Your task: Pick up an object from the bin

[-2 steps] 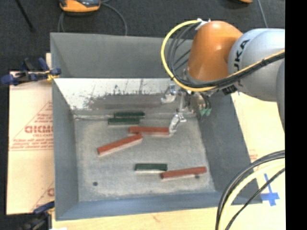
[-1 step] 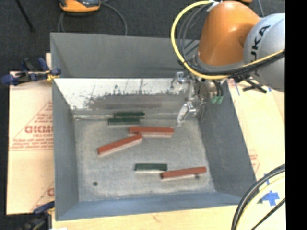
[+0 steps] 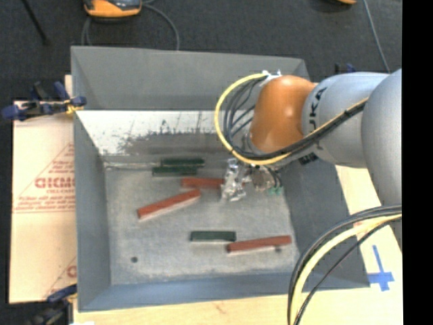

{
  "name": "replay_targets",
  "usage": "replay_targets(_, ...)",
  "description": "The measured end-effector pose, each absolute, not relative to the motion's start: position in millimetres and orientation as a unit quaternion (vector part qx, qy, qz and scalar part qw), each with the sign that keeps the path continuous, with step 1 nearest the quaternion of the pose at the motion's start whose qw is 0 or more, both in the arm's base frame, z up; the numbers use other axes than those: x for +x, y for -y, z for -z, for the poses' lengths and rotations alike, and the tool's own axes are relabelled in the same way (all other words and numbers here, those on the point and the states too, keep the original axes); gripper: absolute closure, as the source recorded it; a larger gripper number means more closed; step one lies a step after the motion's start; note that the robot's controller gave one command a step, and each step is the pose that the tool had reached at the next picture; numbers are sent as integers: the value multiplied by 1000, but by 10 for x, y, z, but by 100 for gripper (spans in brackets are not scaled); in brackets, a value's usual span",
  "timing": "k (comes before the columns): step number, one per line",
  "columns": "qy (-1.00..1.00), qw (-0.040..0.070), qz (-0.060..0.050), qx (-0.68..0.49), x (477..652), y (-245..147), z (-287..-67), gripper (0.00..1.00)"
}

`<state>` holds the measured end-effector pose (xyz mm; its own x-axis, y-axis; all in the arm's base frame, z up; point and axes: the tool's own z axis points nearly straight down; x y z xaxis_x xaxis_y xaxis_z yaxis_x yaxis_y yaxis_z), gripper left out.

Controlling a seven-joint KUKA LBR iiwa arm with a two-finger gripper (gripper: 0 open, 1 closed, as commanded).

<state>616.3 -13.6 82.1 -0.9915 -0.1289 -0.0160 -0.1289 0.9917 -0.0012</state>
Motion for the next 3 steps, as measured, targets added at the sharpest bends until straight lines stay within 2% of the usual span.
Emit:
replay_targets(1,-998,7,0,-64,6147,138,-789,0)
replay_targets(2,-998,7,0,-65,6147,137,-789,0)
replay_targets(3,-999,-1,0,-51,5890,-317,-1106,0)
